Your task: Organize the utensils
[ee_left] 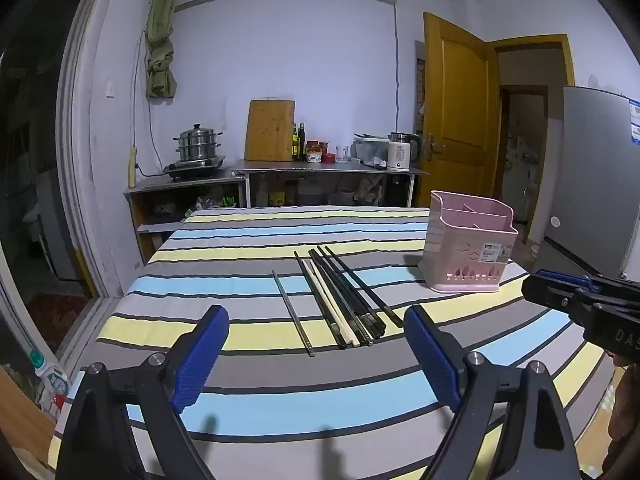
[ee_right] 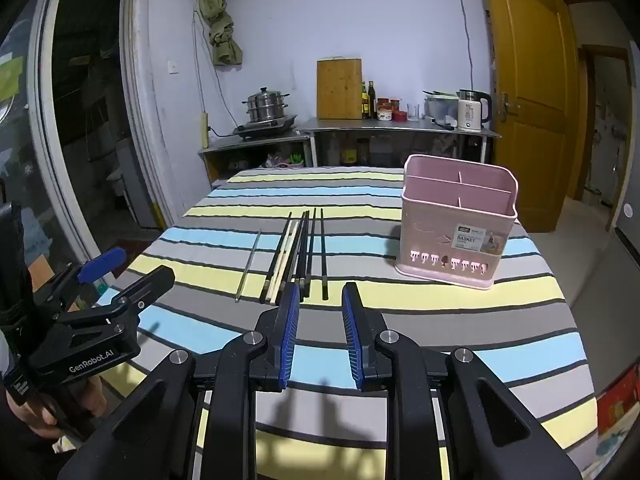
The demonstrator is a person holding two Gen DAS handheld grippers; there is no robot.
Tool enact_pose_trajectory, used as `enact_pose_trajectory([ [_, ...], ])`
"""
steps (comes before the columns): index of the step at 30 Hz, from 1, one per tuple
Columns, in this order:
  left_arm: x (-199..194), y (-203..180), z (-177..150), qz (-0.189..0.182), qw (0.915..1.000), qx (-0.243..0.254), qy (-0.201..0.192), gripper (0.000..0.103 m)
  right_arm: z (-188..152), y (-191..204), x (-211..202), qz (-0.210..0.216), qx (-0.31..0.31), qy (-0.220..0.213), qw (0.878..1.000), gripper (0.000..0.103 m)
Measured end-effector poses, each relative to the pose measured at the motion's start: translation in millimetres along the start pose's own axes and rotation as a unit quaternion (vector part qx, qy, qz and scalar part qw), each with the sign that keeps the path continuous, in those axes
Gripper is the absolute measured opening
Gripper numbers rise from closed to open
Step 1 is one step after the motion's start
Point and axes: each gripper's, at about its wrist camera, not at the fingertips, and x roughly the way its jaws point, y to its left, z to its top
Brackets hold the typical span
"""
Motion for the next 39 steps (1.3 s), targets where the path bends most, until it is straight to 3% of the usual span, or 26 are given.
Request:
enact_pose_trajectory([
  [39, -1.0, -1.5, -1.6, -0.002, 1.0000, 0.003, -0.004, 0.089, -3.8, 0.4, 6.0, 0.002, 0.003, 0.007, 1.000, 0.023],
])
